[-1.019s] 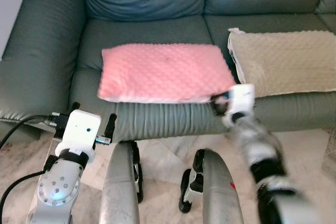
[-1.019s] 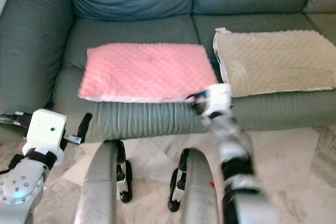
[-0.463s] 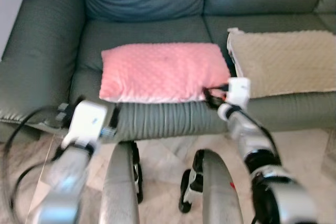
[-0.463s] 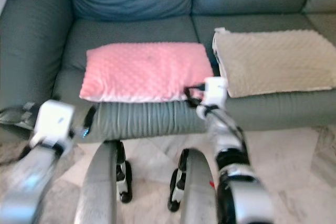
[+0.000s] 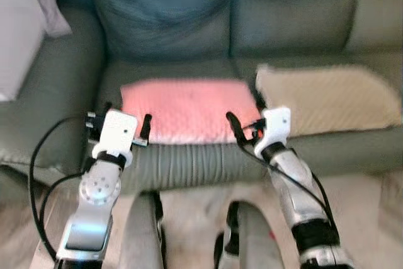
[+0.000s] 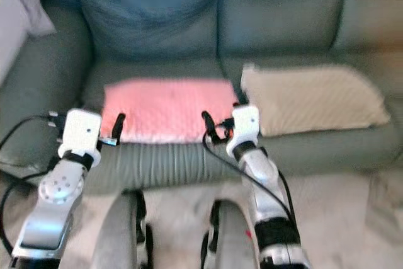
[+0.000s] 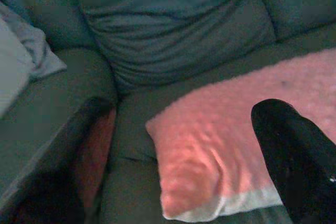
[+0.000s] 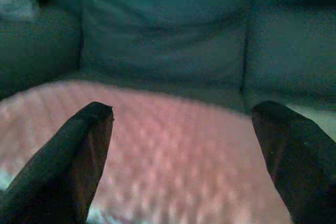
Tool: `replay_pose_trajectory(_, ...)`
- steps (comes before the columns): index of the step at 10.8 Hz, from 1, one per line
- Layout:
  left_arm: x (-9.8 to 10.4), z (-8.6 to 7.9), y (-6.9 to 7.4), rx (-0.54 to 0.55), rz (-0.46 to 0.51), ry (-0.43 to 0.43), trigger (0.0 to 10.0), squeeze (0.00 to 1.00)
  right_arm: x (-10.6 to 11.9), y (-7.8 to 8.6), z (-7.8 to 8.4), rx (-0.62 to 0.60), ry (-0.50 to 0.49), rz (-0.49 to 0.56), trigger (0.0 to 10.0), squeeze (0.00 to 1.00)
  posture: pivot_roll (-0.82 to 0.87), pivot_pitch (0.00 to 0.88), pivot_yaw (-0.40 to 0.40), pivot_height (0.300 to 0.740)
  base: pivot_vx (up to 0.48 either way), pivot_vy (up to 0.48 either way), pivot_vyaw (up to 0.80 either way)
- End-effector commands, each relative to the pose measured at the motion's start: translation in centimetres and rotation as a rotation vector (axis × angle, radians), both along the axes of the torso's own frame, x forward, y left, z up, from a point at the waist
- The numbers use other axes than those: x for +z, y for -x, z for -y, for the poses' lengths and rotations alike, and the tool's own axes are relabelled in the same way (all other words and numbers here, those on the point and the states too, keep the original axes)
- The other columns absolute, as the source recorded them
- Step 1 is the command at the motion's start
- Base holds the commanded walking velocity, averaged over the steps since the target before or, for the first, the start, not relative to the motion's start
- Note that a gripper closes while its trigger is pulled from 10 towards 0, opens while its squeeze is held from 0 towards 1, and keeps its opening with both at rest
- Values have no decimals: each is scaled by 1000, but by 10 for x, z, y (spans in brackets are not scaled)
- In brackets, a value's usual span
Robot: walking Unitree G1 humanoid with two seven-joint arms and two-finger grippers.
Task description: Move the pillow to the sofa
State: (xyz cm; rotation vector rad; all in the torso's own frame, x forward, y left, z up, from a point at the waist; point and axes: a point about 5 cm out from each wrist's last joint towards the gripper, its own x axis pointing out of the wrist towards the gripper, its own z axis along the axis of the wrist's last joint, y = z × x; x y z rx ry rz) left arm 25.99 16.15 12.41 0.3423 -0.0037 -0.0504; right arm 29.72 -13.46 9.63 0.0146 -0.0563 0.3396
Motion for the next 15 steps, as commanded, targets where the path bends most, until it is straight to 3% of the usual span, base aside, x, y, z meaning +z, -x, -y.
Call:
replay_pose_trajectory(1, -6, 0, 2, 2, -10, 0, 10000, 0, 1, 10, -2, 1, 9, 27, 10000, 0, 42, 0, -33, 636, 0, 0, 0)
replay_pose_trajectory(4, -17, 1, 3, 16, -7, 58, 10000, 0, -16, 40, 9, -152, -39, -34, 10000, 0, 26, 0, -17, 671, 0, 0, 0)
replay_pose_trajectory(6, -29, 1, 6, 11, -9, 82, 10000, 0, -25, 52, 11, -198, -52, -86, 10000, 0, 24, 0, -11, 691, 0, 0, 0)
replay_pose_trajectory(9, -41, 22, 2, -43, -30, 108, 10000, 0, -25, 38, 12, -199, -55, -94, 10000, 0, 26, 0, -30, 736, 0, 0, 0)
replay_pose_trajectory(12, -57, 18, 1, -19, -66, 122, 10000, 0, -31, 39, 23, -220, -54, -136, 10000, 0, 9, 0, -25, 740, 0, 0, 0)
replay_pose_trajectory(13, -62, 16, 2, -3, -104, 206, 10000, 0, -31, 40, 31, -255, -71, -141, 10000, 0, -5, 0, -22, 740, 0, 0, 0)
replay_pose_trajectory(15, -62, 7, 6, 45, -81, 235, 10000, 0, -30, 50, 44, -314, -46, -131, 10000, 0, -11, 0, -25, 740, 0, 0, 0)
